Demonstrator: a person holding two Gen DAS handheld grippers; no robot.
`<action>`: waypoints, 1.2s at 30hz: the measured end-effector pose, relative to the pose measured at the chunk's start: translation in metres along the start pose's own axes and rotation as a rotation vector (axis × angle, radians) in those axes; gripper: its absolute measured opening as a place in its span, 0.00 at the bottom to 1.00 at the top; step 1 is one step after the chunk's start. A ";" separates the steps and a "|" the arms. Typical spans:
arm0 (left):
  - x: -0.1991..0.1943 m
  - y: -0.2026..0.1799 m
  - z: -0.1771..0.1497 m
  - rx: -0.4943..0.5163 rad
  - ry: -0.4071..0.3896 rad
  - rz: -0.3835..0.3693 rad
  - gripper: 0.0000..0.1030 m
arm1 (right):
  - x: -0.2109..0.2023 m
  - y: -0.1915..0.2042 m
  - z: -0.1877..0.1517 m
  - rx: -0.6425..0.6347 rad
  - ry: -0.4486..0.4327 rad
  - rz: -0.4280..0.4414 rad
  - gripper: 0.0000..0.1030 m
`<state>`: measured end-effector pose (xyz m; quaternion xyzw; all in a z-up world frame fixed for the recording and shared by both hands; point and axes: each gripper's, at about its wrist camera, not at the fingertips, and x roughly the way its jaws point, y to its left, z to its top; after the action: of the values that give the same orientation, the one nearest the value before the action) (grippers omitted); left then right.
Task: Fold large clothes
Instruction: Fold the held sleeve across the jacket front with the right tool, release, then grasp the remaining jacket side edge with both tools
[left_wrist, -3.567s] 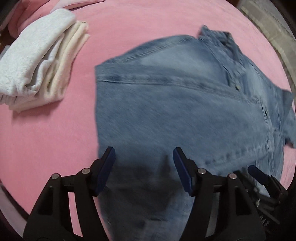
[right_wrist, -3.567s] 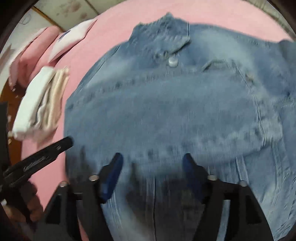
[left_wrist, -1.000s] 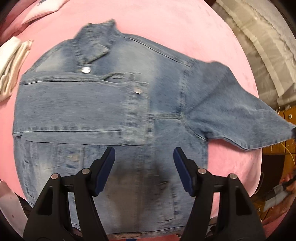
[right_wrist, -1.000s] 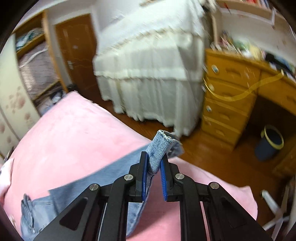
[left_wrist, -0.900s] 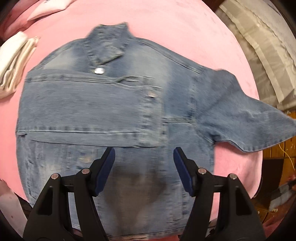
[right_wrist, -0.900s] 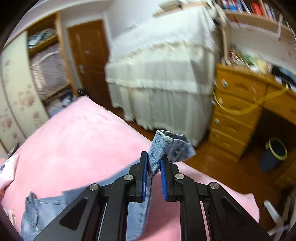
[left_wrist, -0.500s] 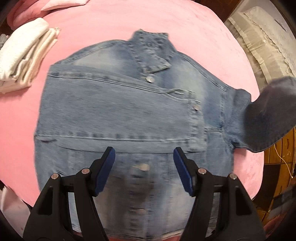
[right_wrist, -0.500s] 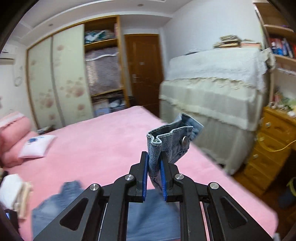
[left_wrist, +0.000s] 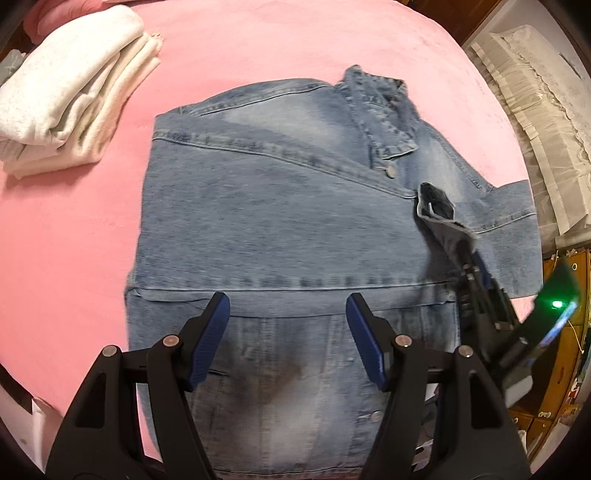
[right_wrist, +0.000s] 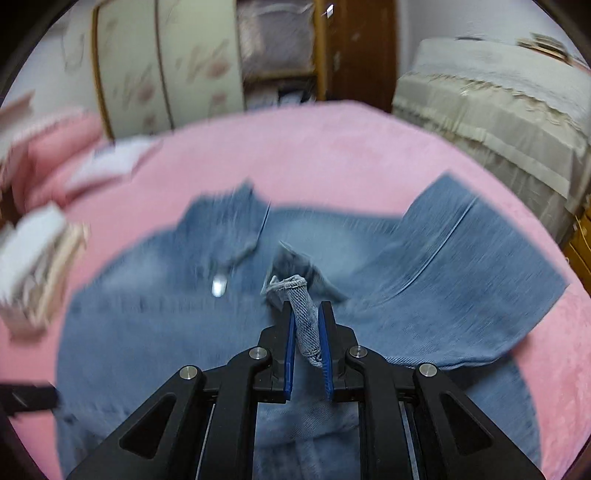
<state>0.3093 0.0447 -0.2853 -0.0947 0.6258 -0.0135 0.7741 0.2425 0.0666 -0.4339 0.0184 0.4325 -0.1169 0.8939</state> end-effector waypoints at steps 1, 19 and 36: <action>0.001 0.002 0.000 0.002 0.003 0.000 0.61 | 0.013 0.006 -0.004 -0.009 0.027 -0.007 0.12; 0.056 -0.093 0.008 0.079 0.100 -0.280 0.61 | 0.041 -0.059 -0.049 0.006 0.242 0.079 0.39; 0.142 -0.169 0.003 -0.202 0.179 -0.243 0.53 | 0.013 -0.203 -0.062 0.163 0.292 -0.037 0.39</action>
<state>0.3590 -0.1406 -0.3939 -0.2452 0.6744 -0.0524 0.6945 0.1567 -0.1250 -0.4686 0.0995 0.5472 -0.1641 0.8147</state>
